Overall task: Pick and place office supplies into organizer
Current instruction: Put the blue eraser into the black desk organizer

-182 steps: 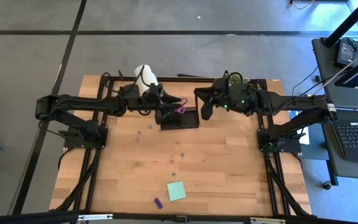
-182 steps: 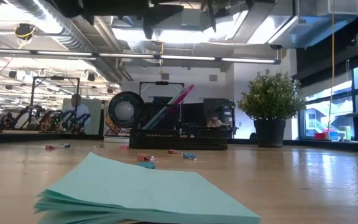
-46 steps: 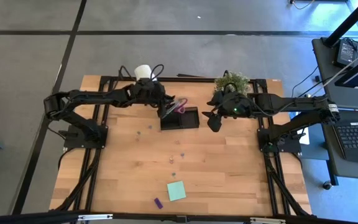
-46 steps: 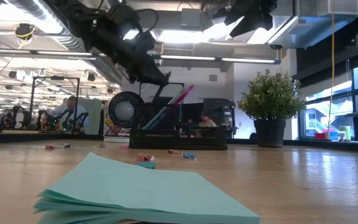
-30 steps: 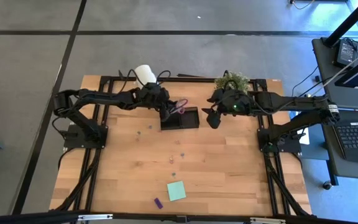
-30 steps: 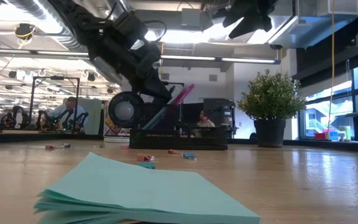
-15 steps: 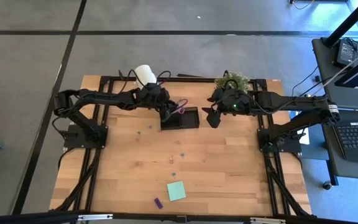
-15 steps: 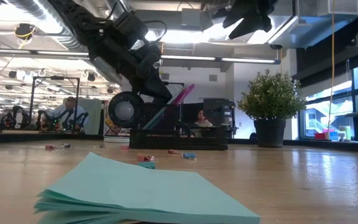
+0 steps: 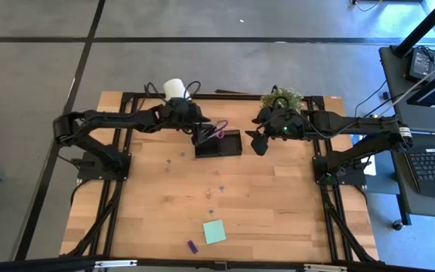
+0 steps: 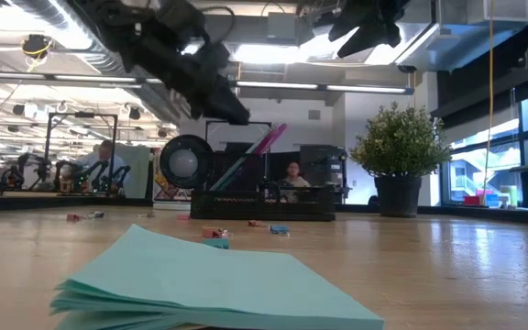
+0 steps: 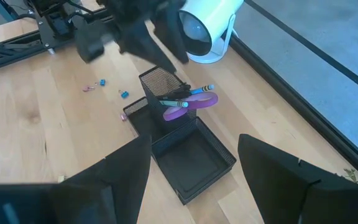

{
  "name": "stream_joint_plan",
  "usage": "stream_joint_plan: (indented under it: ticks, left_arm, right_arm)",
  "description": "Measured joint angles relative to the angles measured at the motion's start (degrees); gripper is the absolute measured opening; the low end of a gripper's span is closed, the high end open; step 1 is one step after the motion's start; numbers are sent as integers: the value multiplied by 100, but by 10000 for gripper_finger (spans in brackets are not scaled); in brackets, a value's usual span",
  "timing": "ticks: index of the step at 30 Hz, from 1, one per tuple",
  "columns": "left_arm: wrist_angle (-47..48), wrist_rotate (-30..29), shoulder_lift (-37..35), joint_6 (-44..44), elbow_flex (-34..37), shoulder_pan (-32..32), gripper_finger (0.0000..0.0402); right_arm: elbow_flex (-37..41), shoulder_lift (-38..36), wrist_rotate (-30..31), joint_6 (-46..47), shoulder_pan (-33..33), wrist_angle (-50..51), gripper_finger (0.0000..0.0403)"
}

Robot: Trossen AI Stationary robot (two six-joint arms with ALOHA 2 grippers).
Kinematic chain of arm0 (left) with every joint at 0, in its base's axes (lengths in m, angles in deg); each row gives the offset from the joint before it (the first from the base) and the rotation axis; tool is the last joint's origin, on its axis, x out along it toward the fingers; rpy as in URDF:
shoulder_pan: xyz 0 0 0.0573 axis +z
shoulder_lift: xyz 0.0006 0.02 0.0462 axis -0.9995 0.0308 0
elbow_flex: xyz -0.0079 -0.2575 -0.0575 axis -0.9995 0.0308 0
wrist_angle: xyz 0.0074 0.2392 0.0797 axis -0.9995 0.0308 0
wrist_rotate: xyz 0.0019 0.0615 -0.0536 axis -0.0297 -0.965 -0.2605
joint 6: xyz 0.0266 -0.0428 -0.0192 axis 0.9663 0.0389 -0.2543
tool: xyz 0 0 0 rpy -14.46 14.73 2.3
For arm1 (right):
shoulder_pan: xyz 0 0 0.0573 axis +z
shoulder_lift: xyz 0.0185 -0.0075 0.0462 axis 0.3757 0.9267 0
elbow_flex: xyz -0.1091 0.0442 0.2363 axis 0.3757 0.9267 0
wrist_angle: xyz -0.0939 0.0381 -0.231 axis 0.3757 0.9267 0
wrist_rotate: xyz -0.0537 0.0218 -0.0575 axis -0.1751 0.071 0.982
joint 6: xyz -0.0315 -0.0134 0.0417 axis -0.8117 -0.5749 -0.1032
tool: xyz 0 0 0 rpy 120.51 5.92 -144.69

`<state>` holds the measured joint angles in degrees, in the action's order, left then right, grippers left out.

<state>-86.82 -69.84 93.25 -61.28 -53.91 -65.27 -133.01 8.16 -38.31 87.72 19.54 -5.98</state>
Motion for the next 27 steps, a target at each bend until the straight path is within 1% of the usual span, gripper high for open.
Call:
stream_joint_plan:
  ticks: [5,9,13,16,19,22,24,27]
  left_arm:
    - [400,66,-658,38,0,0,104]
    - [797,525,-1123,163,-2,-110,106]
    - [997,955,-1398,166,-2,-423,114]
    - [1009,1118,-1483,167,-4,-806,119]
    - [1023,1103,-1494,319,-4,-1236,121]
    - [1028,959,-1491,406,-4,-1678,123]
    - [1032,734,-1483,410,-4,-1976,123]
    - [1024,208,-1483,425,-4,-2490,121]
  right_arm:
    - [0,0,0,-2,0,0,244]
    - [0,0,0,-4,0,0,244]
    - [0,0,0,-4,0,2,244]
    - [0,0,0,-4,0,0,244]
    - [0,0,0,-4,0,0,244]
    - [0,0,0,-3,0,0,244]
    - [0,10,0,5,0,0,244]
    - [0,42,2,-4,0,11,244]
